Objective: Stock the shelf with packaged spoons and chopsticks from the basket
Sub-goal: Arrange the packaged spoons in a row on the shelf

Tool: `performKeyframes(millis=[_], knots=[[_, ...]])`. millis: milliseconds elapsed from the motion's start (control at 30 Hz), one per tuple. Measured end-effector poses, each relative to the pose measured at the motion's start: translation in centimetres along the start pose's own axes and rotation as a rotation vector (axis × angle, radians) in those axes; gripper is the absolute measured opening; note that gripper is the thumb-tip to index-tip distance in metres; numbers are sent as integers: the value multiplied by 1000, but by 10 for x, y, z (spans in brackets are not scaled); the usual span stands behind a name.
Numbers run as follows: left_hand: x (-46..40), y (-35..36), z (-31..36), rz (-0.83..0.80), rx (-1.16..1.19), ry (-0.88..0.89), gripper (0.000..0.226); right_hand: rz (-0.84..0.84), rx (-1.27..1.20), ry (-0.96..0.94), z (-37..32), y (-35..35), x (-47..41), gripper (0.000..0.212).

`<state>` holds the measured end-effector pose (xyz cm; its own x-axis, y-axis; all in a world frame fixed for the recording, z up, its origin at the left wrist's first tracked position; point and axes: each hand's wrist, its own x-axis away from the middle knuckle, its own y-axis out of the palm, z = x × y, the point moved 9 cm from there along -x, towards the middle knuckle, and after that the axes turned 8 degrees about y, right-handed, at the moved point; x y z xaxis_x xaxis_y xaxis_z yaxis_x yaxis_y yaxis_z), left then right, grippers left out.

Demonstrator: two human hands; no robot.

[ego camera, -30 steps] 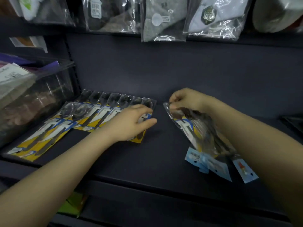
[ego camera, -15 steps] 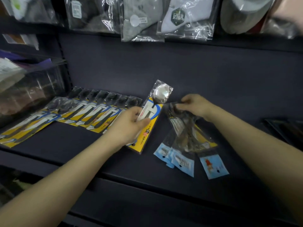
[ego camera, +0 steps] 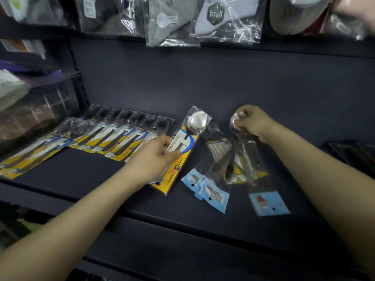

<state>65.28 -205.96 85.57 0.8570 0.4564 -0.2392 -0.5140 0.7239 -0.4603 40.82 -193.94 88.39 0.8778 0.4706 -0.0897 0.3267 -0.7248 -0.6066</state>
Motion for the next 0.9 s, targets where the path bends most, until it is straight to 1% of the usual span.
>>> performKeyframes(millis=[67,133,167,200,233,300,333,367,433,500,533,633,700,767,800,900], knots=[[-5,9,-2,-32,17,-29,15,-55,125,-39,7,-8,9,30],[-9,17,-5,-42,42,-51,14,-94,354,-1,24,-11,14,18],[-12,19,-6,-39,47,-55,13,-80,471,30,33,-13,14,18],[-14,20,-7,-29,43,-57,12,-44,564,57,38,-15,13,22],[-16,19,-8,-15,29,-60,11,3,606,62,37,-16,13,26],[-18,16,-9,9,-21,-56,11,52,576,-15,19,-6,15,28],[-18,13,-8,19,-38,-47,12,21,559,-74,8,6,16,25],[-18,11,-8,28,-45,-40,12,-45,548,-105,0,22,18,23],[-15,4,-9,53,-51,-38,13,-166,529,-77,-6,52,19,30],[-10,-3,-8,71,-18,-31,10,-172,516,-25,-5,65,7,46],[-7,-7,-7,74,16,-24,9,-173,474,5,-2,68,0,51],[0,-16,-7,90,98,-19,12,-184,383,71,0,73,-14,49],[3,-20,-8,93,116,-19,13,-131,392,51,-4,65,-18,51],[5,-23,-12,100,120,-42,5,-57,400,68,-9,52,-20,50],[6,-26,-13,112,115,-50,1,-40,391,84,-9,47,-23,47],[6,-33,-14,138,86,-43,9,-62,257,133,-12,36,-29,32]])
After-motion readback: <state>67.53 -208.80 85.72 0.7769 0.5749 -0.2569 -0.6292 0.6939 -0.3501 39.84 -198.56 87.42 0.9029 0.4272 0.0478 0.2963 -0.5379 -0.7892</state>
